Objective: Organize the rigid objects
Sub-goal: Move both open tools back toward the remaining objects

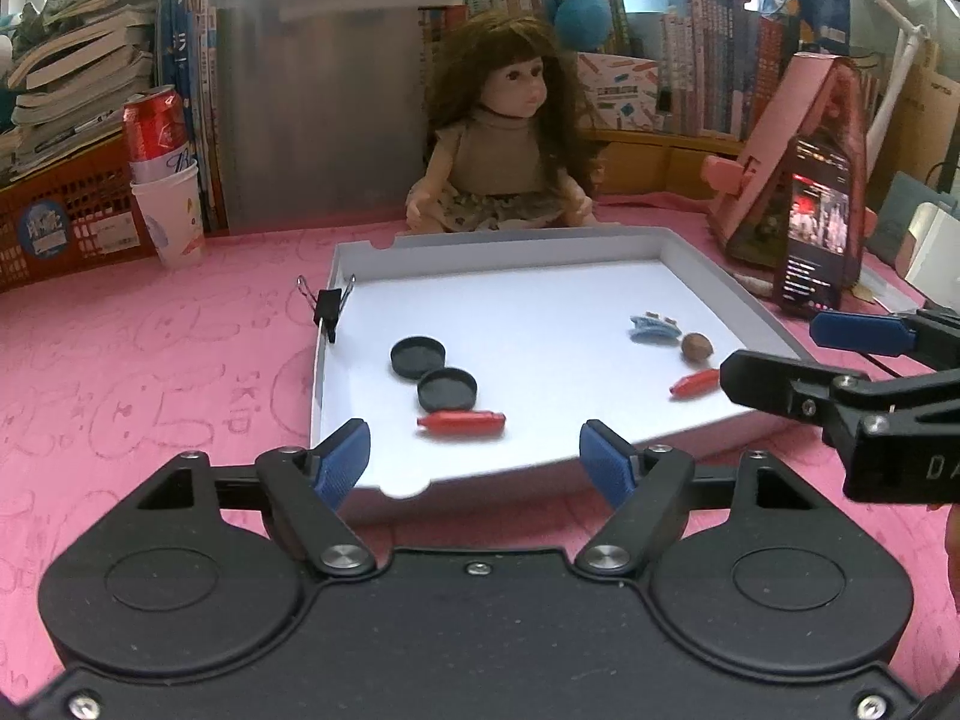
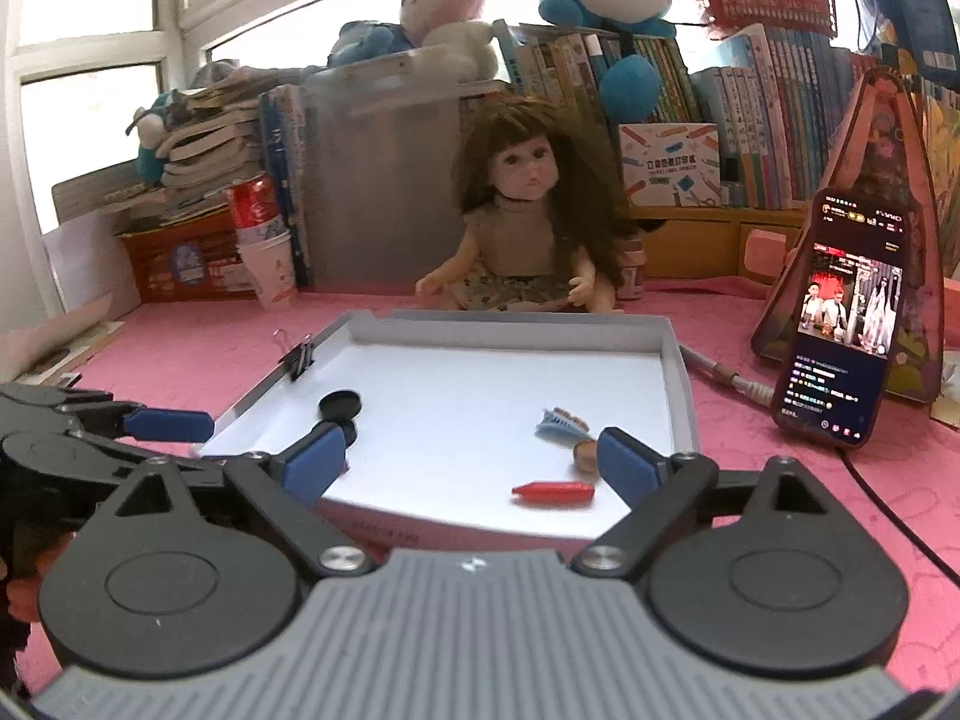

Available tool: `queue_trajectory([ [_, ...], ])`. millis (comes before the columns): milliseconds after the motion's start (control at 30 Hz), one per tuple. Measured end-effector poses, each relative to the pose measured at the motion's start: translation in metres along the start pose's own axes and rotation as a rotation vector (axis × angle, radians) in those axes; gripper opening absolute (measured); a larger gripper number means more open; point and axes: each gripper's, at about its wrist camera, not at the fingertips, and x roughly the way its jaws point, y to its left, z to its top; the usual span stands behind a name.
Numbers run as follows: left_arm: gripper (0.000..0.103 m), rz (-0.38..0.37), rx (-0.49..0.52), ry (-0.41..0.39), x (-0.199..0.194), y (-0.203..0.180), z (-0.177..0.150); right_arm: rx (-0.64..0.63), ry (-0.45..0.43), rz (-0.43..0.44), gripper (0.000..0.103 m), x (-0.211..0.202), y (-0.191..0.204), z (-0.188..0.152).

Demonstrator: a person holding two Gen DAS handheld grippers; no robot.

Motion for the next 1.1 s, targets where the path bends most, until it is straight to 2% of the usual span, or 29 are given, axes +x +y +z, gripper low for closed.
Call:
queue_trajectory([
  [233,0.076,-0.009,0.002,-0.008,-0.017,-0.001,-0.016,-0.050,-0.013,0.003,0.096,-0.017,0.011,-0.012],
  [1100,0.077,-0.019,0.079,0.009,-0.054,-0.017,-0.073,-0.102,0.016,-0.027,0.098,-0.052,0.021,-0.067],
])
